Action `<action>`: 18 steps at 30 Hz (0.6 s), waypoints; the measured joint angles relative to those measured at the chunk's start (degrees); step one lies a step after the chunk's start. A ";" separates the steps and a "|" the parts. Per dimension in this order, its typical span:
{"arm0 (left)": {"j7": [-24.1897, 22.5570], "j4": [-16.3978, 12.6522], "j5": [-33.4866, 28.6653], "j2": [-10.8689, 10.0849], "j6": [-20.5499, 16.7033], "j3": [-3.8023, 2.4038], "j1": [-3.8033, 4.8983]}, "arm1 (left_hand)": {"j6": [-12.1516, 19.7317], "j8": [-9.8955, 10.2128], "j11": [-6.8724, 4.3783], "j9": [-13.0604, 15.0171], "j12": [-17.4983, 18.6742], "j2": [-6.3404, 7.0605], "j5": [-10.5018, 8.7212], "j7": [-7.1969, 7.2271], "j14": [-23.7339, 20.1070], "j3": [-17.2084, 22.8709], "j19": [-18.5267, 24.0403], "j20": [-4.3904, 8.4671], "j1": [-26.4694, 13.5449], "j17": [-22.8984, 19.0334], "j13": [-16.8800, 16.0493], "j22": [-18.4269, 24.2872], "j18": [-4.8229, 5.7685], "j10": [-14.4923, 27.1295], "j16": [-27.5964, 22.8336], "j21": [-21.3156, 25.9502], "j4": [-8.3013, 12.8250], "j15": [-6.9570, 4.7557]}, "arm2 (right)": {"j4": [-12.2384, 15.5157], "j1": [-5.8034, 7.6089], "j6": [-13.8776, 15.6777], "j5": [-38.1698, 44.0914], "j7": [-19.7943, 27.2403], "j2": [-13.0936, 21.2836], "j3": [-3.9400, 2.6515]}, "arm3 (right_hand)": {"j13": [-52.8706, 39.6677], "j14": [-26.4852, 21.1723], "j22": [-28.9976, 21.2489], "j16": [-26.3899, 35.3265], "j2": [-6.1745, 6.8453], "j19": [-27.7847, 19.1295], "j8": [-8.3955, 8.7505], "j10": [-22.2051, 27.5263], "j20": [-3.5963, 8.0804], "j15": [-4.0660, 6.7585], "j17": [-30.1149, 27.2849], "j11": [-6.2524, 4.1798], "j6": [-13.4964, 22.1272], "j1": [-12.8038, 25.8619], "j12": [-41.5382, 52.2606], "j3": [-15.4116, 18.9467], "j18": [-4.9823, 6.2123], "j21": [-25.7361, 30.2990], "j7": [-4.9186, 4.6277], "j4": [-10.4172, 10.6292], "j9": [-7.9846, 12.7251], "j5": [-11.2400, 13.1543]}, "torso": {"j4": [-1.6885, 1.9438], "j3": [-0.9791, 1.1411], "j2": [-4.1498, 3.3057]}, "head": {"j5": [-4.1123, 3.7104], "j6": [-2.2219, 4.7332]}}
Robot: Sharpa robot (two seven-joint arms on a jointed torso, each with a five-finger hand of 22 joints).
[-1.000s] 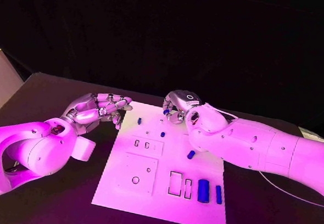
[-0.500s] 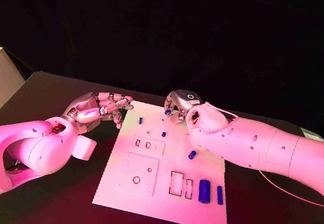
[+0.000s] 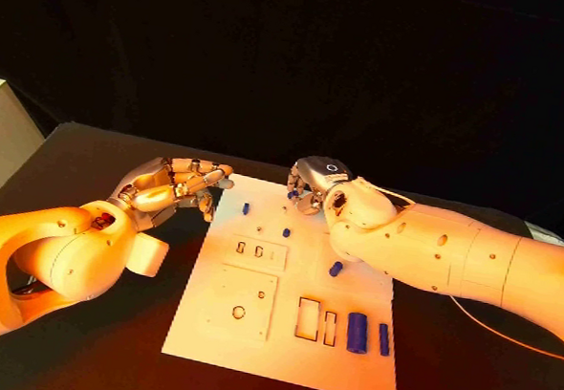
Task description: Assemble the parts on the task board
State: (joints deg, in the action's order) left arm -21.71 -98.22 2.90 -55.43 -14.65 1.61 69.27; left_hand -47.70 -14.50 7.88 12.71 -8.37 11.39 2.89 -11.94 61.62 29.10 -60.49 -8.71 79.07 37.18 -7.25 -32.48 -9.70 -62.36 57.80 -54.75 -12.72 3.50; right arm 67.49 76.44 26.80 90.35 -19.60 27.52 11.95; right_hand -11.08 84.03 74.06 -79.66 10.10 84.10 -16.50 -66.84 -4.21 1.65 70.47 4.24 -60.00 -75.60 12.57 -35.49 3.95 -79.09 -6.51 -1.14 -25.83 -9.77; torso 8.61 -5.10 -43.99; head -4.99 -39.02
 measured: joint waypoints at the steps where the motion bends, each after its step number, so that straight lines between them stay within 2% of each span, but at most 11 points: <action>1: 0.00 0.00 0.00 0.00 0.01 0.00 0.00 | 0.00 0.00 0.00 0.00 0.00 0.00 0.00 0.00 0.00 0.00 0.00 0.00 0.00 0.00 0.00 0.00 -0.01 0.00 0.00 0.00 0.00 0.00 | 0.00 0.01 -0.01 0.01 -0.02 0.00 0.00 | 0.00 0.00 -0.06 0.00 0.00 0.00 0.00 0.00 0.00 0.00 -0.02 0.00 0.15 0.00 0.00 0.00 0.00 0.00 -0.15 0.00 -0.10 0.00 | -0.01 0.01 -0.01 | 0.00 -0.01; 5: 0.00 0.03 -0.01 0.01 0.04 0.00 0.01 | 0.00 0.00 0.00 0.00 0.00 0.00 0.00 0.00 0.00 0.00 0.00 0.00 0.00 0.00 0.00 0.00 0.00 0.00 0.00 0.00 0.00 0.00 | -0.02 0.00 -0.13 0.02 -0.01 -0.02 0.02 | -1.89 -0.05 -1.90 0.81 -0.21 -0.33 1.59 0.66 -0.33 -0.30 -1.67 -0.58 2.58 -0.21 -1.53 -0.02 0.01 1.27 -0.81 0.00 -0.24 0.00 | -0.05 -0.01 -0.07 | 0.08 -0.02; 6: 0.00 0.04 -0.01 0.02 0.04 0.00 0.02 | 0.00 0.00 0.00 0.00 0.00 0.00 0.00 0.00 0.00 0.00 0.00 0.00 0.00 0.00 0.00 0.00 -0.01 0.00 0.00 0.00 0.00 0.00 | -0.05 -0.02 -0.17 -0.01 0.04 -0.03 0.04 | -1.93 -0.03 -3.25 1.63 -0.21 -0.88 2.18 1.52 -0.58 -0.70 -2.90 -0.53 3.37 -0.21 -2.11 -0.12 0.01 2.30 -1.02 0.09 -0.06 0.01 | -0.08 -0.01 -0.07 | 0.12 -0.02; 8: 0.00 0.06 -0.01 0.03 0.06 0.00 0.02 | 0.00 0.00 0.00 0.00 0.00 0.00 0.00 0.00 0.00 0.00 0.00 0.00 0.00 0.00 0.00 0.00 -0.01 0.00 0.00 0.00 0.00 0.00 | -0.18 -0.11 -0.26 -0.13 0.16 -0.02 0.12 | -1.46 -0.11 -6.52 3.45 -0.04 -2.40 3.47 3.64 -0.94 -1.18 -5.63 0.20 5.19 -0.03 -3.47 -0.50 0.01 4.82 -1.44 0.57 0.22 0.50 | -0.08 -0.02 -0.08 | 0.12 -0.03; 9: 0.01 0.07 -0.01 0.04 0.06 0.00 0.02 | 0.00 0.00 0.00 -0.01 0.00 0.00 0.00 0.00 0.00 0.00 0.00 0.00 0.00 0.00 0.00 0.00 -0.01 0.00 0.00 0.00 0.00 0.00 | -0.20 -0.13 -0.27 -0.18 0.23 0.00 0.13 | -1.08 -0.02 -7.53 3.96 0.55 -2.70 3.99 4.35 -1.17 -1.50 -6.42 0.44 5.91 0.53 -3.85 -0.28 0.01 5.65 -1.43 0.90 0.32 1.23 | -0.09 -0.02 -0.08 | 0.12 -0.06; 10: 0.01 0.07 -0.01 0.05 0.07 0.00 0.02 | 0.02 0.00 0.00 0.00 0.00 0.00 0.00 -0.02 0.00 0.00 0.09 -0.03 0.00 -0.01 0.00 -0.02 0.00 0.00 -0.11 -0.15 0.00 0.00 | -0.20 -0.14 -0.27 -0.24 0.33 0.05 0.13 | -0.59 -0.01 -8.91 4.64 1.86 -3.33 4.72 5.54 -1.26 -1.66 -7.46 0.80 7.00 1.05 -4.31 0.10 0.23 6.81 -1.20 1.26 0.48 2.30 | -0.10 -0.03 -0.08 | 0.12 -0.07; 11: 0.01 0.08 -0.02 0.06 0.08 0.00 0.02 | 0.12 0.00 0.00 0.02 0.00 0.00 0.00 -0.12 0.00 0.00 0.42 0.02 0.00 -0.06 0.00 -0.08 0.00 0.00 -0.23 -0.31 0.00 0.00 | -0.18 -0.14 -0.25 -0.29 0.42 0.09 0.13 | -0.34 -0.12 -9.75 5.02 2.56 -3.63 5.17 6.32 -1.37 -1.77 -8.06 1.00 7.65 1.33 -4.52 0.35 0.90 7.55 -1.01 1.45 0.59 2.82 | -0.10 -0.03 -0.08 | 0.13 -0.07; 12: 0.01 0.08 -0.02 0.06 0.09 0.00 0.03 | 0.21 0.00 0.00 0.05 0.00 0.00 0.00 -0.21 0.00 0.00 0.41 0.01 0.00 -0.09 0.00 -0.13 0.00 0.00 -0.23 -0.40 0.00 0.00 | -0.12 -0.14 -0.21 -0.35 0.52 0.17 0.13 | -0.05 -0.34 -11.25 5.79 3.15 -4.24 5.74 7.49 -1.55 -1.99 -9.21 1.25 8.44 1.47 -4.75 1.09 0.92 8.80 -0.80 1.55 0.68 3.17 | -0.09 -0.03 -0.08 | 0.13 -0.07; 14: 0.01 0.11 -0.04 0.06 0.11 0.00 0.03 | 0.21 0.00 0.00 0.07 0.00 0.00 0.00 -0.21 0.00 0.00 0.41 0.01 0.00 -0.10 0.00 -0.15 0.00 0.00 -0.23 -0.40 0.00 0.00 | 0.31 -0.12 -0.04 -0.50 0.77 0.52 0.13 | 0.42 -0.82 -14.46 7.59 3.56 -5.28 6.69 9.77 -1.74 -2.47 -11.82 1.59 9.73 1.16 -4.75 2.96 1.82 11.61 -0.44 1.92 0.73 3.44 | -0.09 -0.03 -0.08 | 0.14 -0.08; 16: 0.01 0.14 -0.09 0.06 0.14 0.00 0.03 | 0.21 0.00 0.00 0.07 0.00 0.00 0.00 -0.21 0.00 0.00 0.41 0.01 0.00 -0.10 0.00 -0.15 0.00 0.00 -0.23 -0.40 0.00 0.00 | 0.91 -0.11 0.17 -0.64 1.01 1.02 0.13 | 0.74 -0.83 -15.99 8.62 3.93 -5.46 7.63 11.25 -1.93 -2.47 -13.27 1.77 11.01 0.74 -4.36 5.65 1.81 13.13 -0.32 2.53 0.81 3.44 | -0.08 -0.03 -0.08 | 0.16 -0.08; 18: 0.01 0.17 -0.15 0.06 0.17 0.00 0.03 | 0.21 0.00 0.00 0.07 0.00 0.00 0.00 -0.21 0.00 0.00 0.41 0.01 0.00 -0.10 0.00 -0.15 0.00 0.00 -0.23 -0.40 0.00 0.00 | 1.95 -0.10 0.49 -0.80 1.23 1.85 0.13 | 0.95 -1.03 -17.18 9.40 3.39 -5.46 7.94 12.11 -1.93 -2.68 -14.33 1.86 11.45 -0.05 -3.61 7.50 1.82 14.29 -0.19 3.03 0.81 3.44 | -0.08 -0.02 -0.07 | 0.16 -0.03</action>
State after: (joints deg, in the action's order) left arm -21.69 -98.06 2.75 -55.37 -14.47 1.62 69.30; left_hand -47.49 -14.50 7.88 12.77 -8.37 11.39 2.89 -12.15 61.62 29.11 -60.08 -8.70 79.07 37.09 -7.25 -32.63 -9.70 -62.36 57.57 -55.15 -12.73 3.50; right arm 69.44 76.34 27.28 89.55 -18.37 29.37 12.08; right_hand -10.13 83.00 56.88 -70.26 13.49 78.64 -8.56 -54.73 -6.13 -1.03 56.14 6.10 -48.55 -75.65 8.96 -27.99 5.76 -64.79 -6.70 1.89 -25.03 -6.33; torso 8.53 -5.12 -44.06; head -4.82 -39.05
